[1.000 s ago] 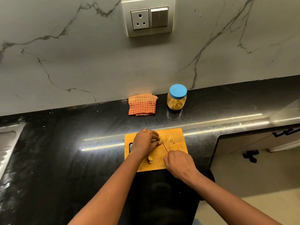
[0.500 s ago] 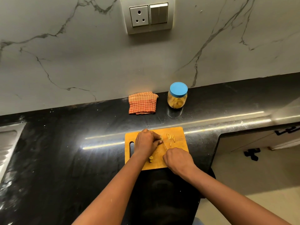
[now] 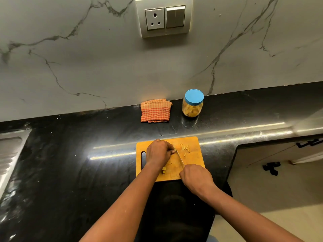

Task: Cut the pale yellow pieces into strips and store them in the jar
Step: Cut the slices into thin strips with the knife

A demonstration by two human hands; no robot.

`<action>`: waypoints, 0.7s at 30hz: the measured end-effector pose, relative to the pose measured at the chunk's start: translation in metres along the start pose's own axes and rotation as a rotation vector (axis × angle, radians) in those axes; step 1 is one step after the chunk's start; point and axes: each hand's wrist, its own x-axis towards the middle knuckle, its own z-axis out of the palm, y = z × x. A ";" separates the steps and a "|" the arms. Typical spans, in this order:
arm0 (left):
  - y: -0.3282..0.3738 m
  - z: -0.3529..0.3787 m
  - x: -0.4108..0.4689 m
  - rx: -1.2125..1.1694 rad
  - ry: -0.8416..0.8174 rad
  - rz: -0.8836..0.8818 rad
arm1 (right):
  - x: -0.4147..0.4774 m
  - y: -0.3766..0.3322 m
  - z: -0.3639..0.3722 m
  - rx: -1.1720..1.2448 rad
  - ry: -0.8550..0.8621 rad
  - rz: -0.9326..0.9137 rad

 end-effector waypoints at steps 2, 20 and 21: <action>0.001 -0.001 0.000 0.023 0.011 0.013 | -0.005 0.001 0.000 -0.004 0.007 0.001; -0.001 -0.004 -0.002 0.030 0.015 0.073 | 0.010 -0.009 0.000 -0.070 0.070 -0.079; -0.002 -0.004 -0.002 0.032 0.017 0.077 | 0.012 -0.008 0.002 -0.085 0.056 -0.094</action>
